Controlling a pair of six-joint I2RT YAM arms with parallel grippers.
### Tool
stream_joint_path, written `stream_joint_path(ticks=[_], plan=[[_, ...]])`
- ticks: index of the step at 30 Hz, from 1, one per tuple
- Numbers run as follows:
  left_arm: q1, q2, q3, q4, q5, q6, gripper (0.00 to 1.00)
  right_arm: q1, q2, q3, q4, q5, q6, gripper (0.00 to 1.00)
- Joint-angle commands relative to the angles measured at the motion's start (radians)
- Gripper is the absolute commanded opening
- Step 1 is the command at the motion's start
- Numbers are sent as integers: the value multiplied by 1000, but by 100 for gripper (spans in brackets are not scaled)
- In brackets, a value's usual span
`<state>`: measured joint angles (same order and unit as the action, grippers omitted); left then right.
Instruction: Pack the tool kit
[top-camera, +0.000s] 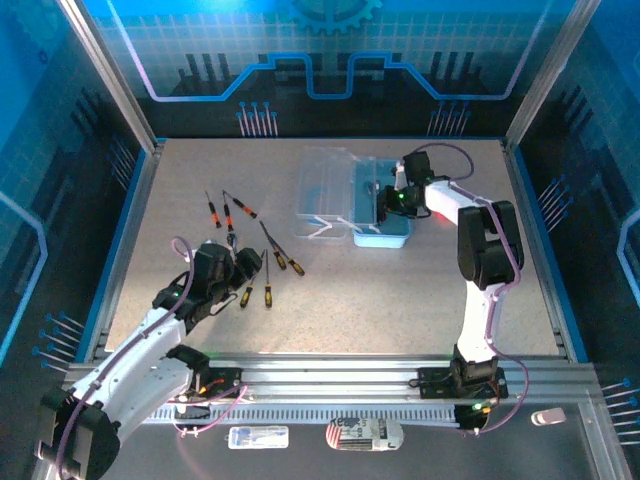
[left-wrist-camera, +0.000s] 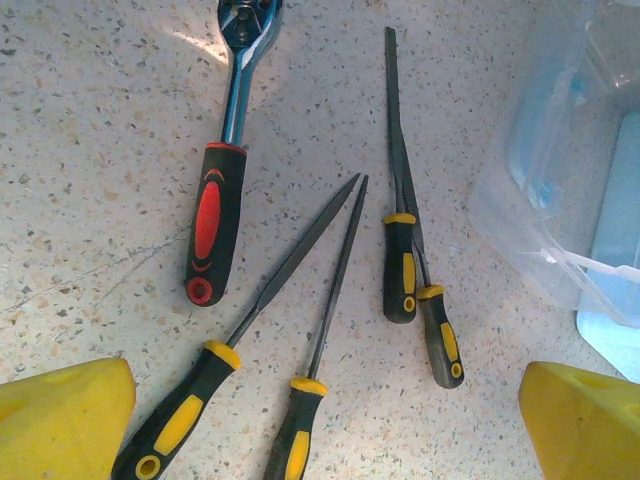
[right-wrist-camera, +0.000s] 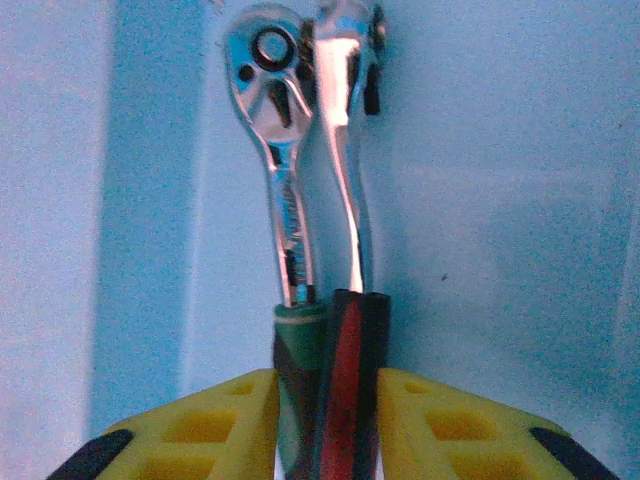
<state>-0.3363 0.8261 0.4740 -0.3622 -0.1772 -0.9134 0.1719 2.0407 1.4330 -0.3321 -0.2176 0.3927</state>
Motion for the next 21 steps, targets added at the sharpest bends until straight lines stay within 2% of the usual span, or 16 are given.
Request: stream_joint_path(ticks=[1, 10, 16, 21], plan=[[10, 2, 43, -16, 18, 28, 99, 7, -99, -9, -8, -11, 8, 34], [17, 25, 97, -50, 10, 64, 99, 0, -231, -69, -31, 51, 7, 35], [37, 75, 155, -102, -17, 104, 99, 14, -384, -209, 53, 38, 38, 35], [63, 131, 193, -120, 1, 142, 99, 83, -522, -370, 159, 46, 57, 35]])
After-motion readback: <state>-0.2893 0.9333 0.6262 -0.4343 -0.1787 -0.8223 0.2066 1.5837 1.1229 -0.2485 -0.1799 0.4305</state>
